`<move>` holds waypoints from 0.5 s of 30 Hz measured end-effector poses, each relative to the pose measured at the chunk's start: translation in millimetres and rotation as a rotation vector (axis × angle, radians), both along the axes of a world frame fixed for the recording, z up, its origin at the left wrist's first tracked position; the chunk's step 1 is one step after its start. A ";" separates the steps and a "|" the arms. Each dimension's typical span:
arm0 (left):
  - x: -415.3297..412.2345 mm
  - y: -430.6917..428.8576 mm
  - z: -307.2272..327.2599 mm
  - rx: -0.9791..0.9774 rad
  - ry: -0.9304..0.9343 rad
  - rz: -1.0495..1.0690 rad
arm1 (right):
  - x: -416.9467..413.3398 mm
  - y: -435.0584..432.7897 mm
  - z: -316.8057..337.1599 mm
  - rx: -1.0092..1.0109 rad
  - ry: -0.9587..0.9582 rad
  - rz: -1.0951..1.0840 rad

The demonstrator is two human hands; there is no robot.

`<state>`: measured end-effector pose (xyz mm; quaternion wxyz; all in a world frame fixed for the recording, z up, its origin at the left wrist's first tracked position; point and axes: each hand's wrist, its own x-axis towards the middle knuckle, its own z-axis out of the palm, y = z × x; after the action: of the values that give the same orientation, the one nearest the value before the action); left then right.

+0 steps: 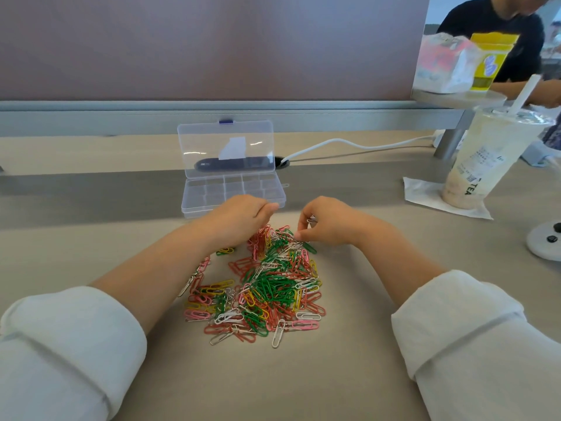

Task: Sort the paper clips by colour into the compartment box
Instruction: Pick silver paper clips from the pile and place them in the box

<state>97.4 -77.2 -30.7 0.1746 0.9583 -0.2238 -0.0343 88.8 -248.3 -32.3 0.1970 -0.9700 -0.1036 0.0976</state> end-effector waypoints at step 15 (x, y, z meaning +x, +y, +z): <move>3.9 10.6 -2.4 0.223 -0.184 -0.160 | -1.4 7.3 -4.2 0.147 -0.048 0.062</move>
<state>101.3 -66.6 -33.1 0.0424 0.9499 -0.3092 0.0153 87.4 -241.0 -36.4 0.2622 -0.9513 -0.1451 0.0726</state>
